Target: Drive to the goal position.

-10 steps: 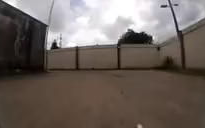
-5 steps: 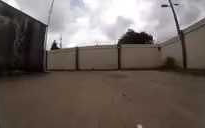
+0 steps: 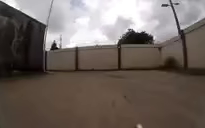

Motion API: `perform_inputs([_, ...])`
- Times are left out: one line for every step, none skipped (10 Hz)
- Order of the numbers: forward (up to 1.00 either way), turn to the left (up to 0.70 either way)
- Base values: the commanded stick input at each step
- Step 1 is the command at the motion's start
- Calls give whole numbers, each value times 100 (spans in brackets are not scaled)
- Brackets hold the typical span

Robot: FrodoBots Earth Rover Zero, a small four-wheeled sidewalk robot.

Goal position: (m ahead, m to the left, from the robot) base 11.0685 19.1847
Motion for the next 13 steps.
perform_inputs([30,0])
perform_inputs([30,0])
perform_inputs([30,0])
perform_inputs([30,0])
perform_inputs([30,0])
perform_inputs([30,0])
perform_inputs([30,0])
perform_inputs([30,0])
perform_inputs([30,0])
perform_inputs([30,0])
perform_inputs([30,0])
perform_inputs([30,0])
perform_inputs([30,0])
